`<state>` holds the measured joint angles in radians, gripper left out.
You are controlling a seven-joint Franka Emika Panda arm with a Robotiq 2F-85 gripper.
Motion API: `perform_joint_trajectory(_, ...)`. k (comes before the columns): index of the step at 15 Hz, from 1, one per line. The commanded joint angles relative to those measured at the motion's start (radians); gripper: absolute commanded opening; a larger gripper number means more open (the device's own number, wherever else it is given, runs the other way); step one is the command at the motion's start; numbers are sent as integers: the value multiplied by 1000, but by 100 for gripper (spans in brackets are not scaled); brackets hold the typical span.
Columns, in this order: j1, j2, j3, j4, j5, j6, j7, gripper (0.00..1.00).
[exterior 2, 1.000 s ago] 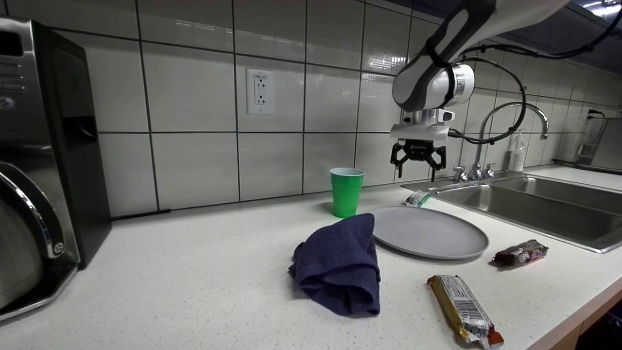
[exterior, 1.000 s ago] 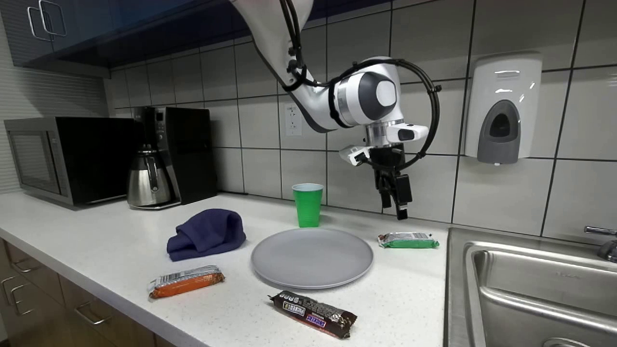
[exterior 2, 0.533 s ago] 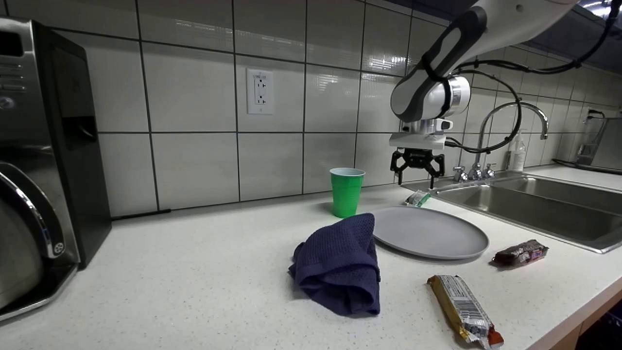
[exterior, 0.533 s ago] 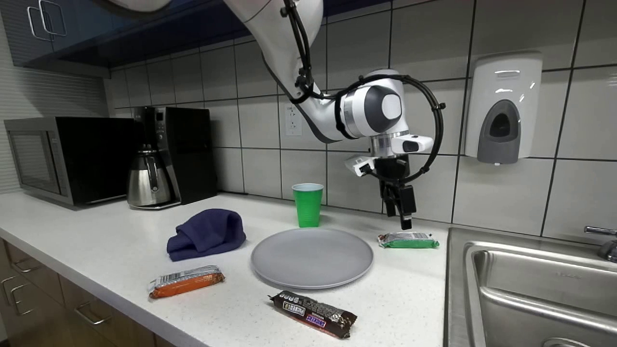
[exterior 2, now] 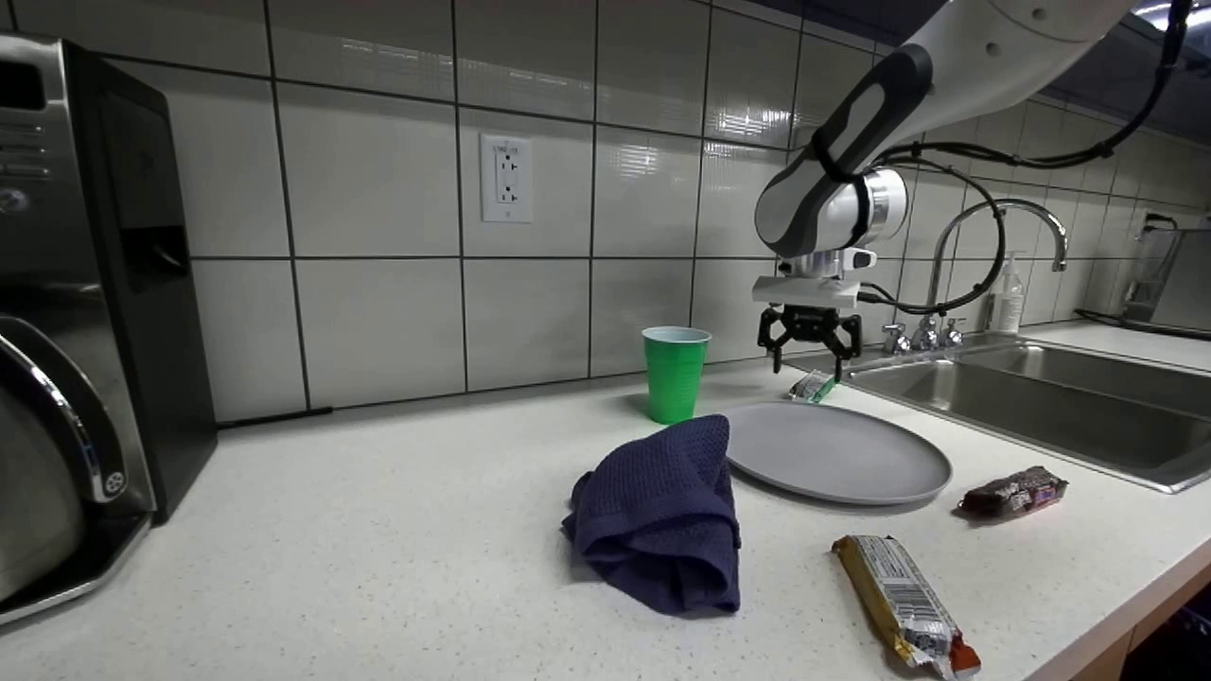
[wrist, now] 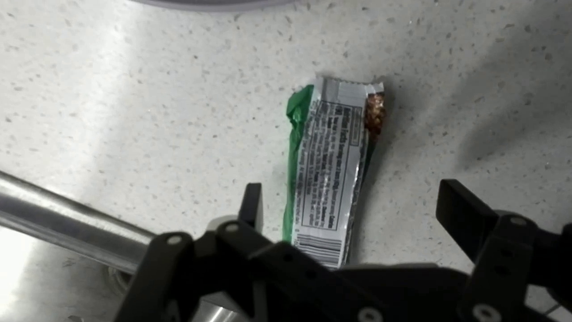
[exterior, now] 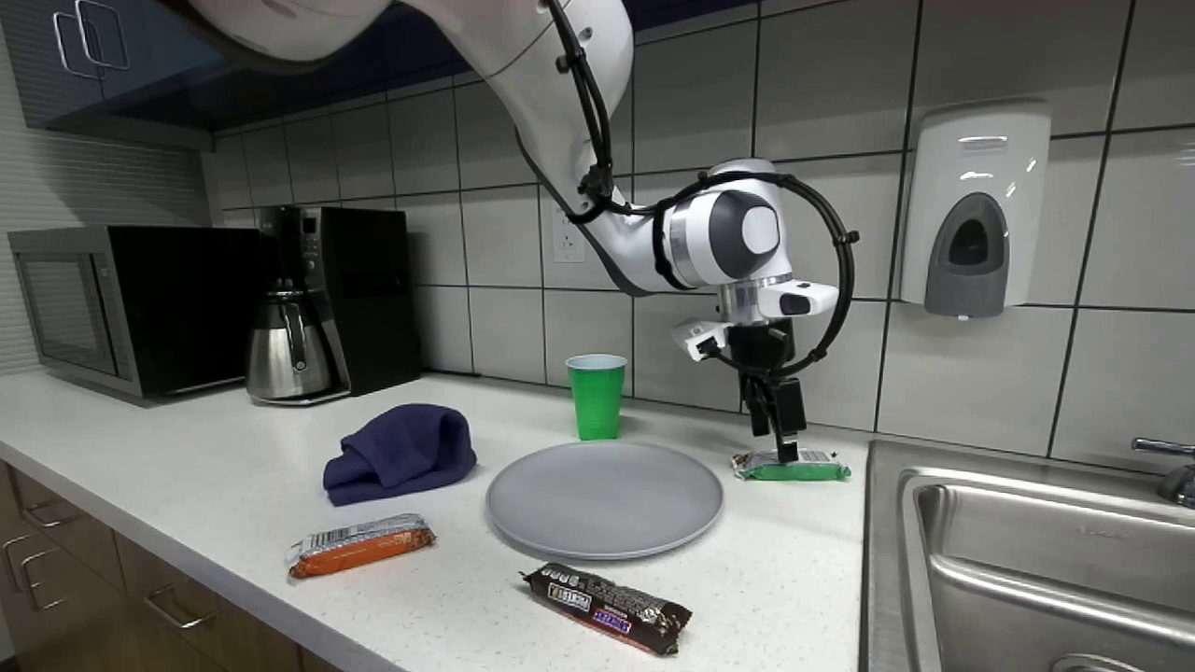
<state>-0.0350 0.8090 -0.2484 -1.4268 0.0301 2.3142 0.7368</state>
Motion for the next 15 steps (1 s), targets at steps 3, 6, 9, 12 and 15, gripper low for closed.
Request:
perform_joint_trajectory(3, -12, 41, 1, 61, 3, -25, 27, 75)
perform_joint_trajectory(6, -13, 47, -2, 68, 0, -21, 25, 56)
perform_joint_trajectory(9, -15, 52, -7, 72, -2, -23, 25, 34)
perform_joint_trajectory(12, -16, 45, -11, 66, -4, -21, 21, 14)
perform_joint_trajectory(15, -16, 19, -16, 45, -11, -12, 6, 14)
